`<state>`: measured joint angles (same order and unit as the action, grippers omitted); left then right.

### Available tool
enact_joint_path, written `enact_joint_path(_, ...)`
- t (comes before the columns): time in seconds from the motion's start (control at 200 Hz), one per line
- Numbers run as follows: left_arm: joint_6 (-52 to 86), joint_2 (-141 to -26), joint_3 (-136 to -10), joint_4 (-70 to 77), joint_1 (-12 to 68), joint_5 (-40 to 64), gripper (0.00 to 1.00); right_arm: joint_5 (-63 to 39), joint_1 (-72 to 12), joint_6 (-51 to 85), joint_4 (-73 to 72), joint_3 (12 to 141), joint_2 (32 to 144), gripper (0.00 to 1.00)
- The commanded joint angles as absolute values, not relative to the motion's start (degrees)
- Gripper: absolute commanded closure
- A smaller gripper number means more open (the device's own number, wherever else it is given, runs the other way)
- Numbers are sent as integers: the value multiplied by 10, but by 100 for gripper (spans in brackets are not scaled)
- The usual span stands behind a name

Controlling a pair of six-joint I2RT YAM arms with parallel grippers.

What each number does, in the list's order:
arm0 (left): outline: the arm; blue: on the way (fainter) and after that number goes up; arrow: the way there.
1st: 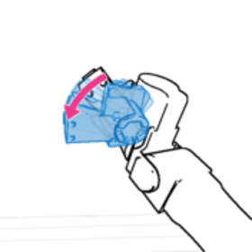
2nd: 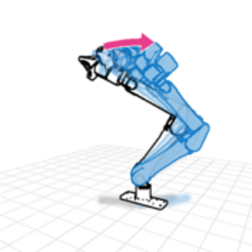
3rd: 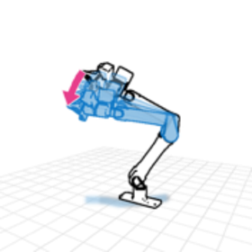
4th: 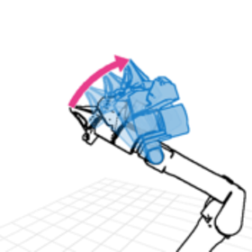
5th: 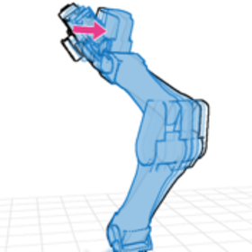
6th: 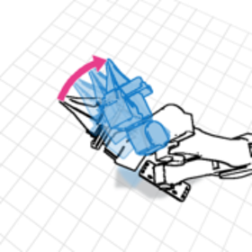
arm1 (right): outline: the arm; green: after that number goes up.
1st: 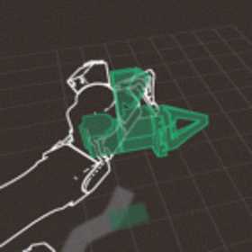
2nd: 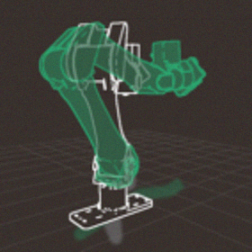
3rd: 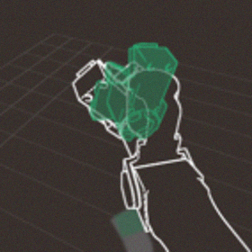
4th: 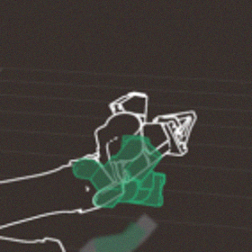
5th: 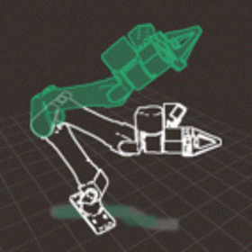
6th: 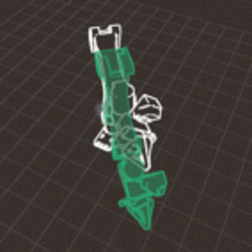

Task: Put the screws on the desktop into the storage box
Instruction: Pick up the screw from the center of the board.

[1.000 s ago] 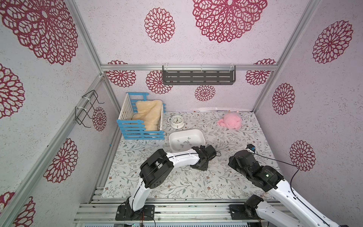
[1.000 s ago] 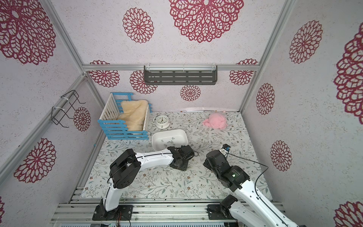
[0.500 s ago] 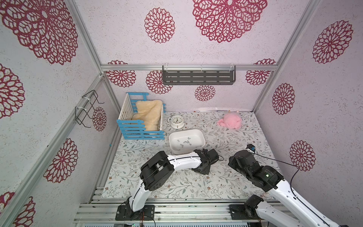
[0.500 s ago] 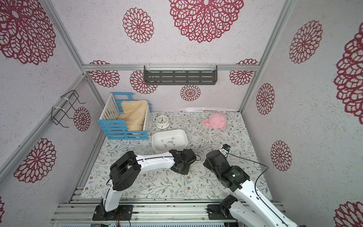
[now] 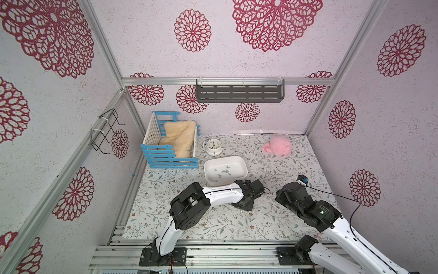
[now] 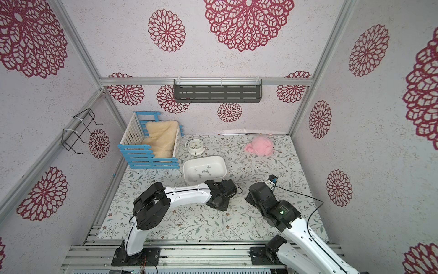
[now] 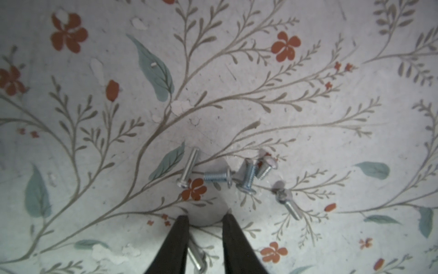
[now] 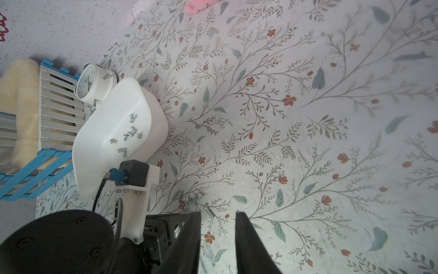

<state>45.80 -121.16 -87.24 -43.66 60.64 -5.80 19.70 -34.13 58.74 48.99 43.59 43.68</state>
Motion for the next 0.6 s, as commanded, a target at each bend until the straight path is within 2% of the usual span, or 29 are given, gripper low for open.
enact_joint_path(0.0,462,-1212,-862,-465,609,-68,60,203,-338,596,484,437,427,70)
enact_joint_path(0.165,472,-1194,-842,-465,610,-67,57,202,-339,596,481,437,430,71)
enact_joint_path(0.35,481,-1197,-835,-465,618,-52,67,201,-339,596,479,437,430,71)
enact_joint_path(0.595,494,-1193,-817,-464,628,-42,74,203,-339,596,482,437,429,71)
